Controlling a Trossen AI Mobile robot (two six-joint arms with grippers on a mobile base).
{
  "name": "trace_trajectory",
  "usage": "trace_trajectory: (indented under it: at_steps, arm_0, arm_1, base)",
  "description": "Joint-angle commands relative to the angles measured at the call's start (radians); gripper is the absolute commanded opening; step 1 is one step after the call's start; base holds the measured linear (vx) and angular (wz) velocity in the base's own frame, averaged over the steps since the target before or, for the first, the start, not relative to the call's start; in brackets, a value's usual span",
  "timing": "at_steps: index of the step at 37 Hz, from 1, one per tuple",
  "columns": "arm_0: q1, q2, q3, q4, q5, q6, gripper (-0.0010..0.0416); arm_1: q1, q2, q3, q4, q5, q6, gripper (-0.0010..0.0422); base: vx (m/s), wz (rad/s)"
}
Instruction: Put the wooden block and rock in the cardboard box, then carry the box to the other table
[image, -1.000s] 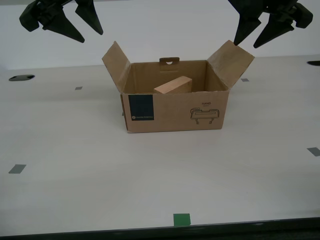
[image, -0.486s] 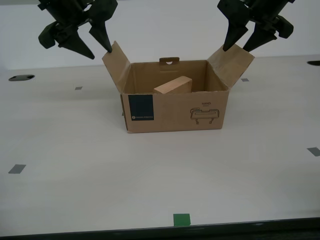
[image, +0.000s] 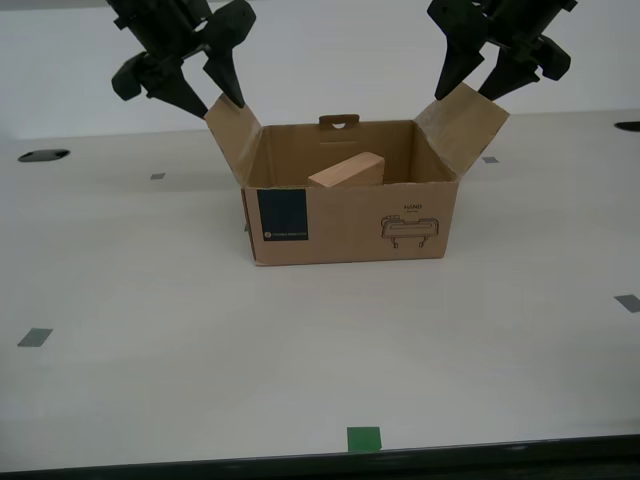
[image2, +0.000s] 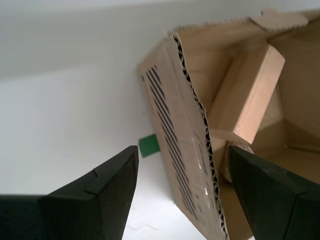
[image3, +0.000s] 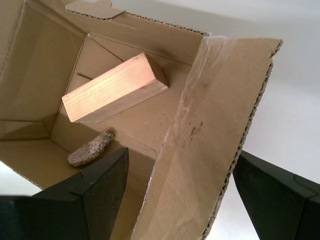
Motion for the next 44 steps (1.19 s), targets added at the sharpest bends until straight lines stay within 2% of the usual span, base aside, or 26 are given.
trace_trajectory:
  at_steps: [1, 5, 13, 17, 28, 34, 44]
  arm_0:
    - [0.0, 0.0, -0.007, -0.003, -0.009, -0.004, 0.0289]
    - [0.0, 0.0, -0.013, -0.002, -0.033, -0.004, 0.0286]
    - [0.0, 0.0, -0.016, 0.019, -0.035, -0.003, 0.0264]
    - [0.0, 0.001, -0.026, 0.021, -0.052, -0.001, 0.0256]
    - [0.0, 0.05, -0.041, 0.027, -0.057, 0.0, 0.0282]
    - [0.0, 0.066, -0.04, 0.03, -0.057, -0.003, 0.0287]
    - [0.0, 0.078, -0.04, 0.046, -0.057, -0.003, 0.026]
  arm_1:
    - [0.0, 0.024, 0.009, 0.002, 0.08, 0.001, 0.0238]
    - [-0.002, 0.024, 0.003, 0.021, 0.085, -0.003, 0.0238]
    - [-0.002, 0.024, -0.001, 0.032, 0.084, -0.007, 0.0238]
    - [-0.002, 0.024, -0.015, 0.062, 0.084, -0.018, 0.0238]
    - [-0.004, 0.082, -0.025, 0.084, 0.089, -0.032, 0.0238]
    - [-0.017, 0.115, -0.025, 0.102, 0.121, -0.045, 0.0238]
    - [-0.039, 0.121, -0.022, 0.127, 0.121, -0.061, 0.0238]
  base:
    - [0.0, 0.0]
    - [0.0, 0.0]
    - [0.0, 0.0]
    - [0.0, 0.0]
    - [0.0, 0.0]
    - [0.0, 0.0]
    - [0.0, 0.0]
